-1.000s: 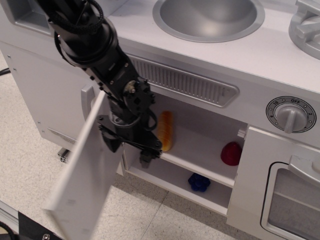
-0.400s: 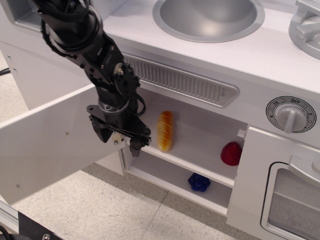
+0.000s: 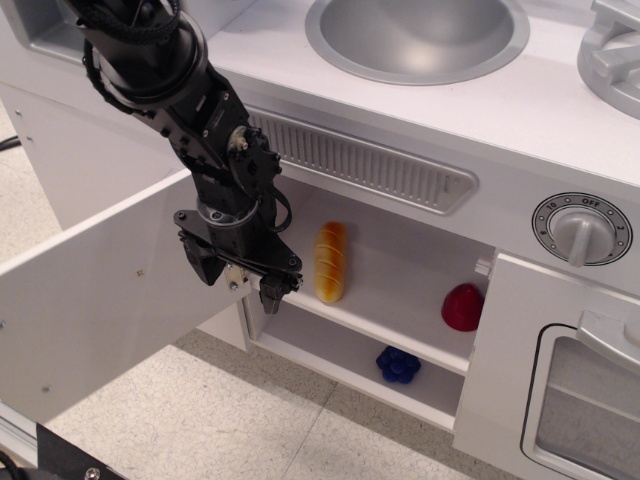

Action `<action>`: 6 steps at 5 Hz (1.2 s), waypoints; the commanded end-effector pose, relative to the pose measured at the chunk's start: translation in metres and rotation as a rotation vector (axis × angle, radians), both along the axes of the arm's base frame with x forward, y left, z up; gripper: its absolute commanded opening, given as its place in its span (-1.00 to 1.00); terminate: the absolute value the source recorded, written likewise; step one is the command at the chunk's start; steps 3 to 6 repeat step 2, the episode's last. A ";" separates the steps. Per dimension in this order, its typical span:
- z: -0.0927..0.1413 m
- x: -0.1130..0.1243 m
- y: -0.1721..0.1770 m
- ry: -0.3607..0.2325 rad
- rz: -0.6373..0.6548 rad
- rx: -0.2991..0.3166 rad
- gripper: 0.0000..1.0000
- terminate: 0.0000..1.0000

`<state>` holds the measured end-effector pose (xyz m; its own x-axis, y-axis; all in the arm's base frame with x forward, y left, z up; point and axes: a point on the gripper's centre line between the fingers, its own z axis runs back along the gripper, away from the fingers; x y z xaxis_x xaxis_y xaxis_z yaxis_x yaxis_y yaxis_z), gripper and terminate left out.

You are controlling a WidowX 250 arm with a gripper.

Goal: Open cabinet

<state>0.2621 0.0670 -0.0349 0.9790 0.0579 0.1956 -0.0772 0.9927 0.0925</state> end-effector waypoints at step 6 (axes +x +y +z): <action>0.011 0.002 0.003 -0.028 0.003 0.007 1.00 1.00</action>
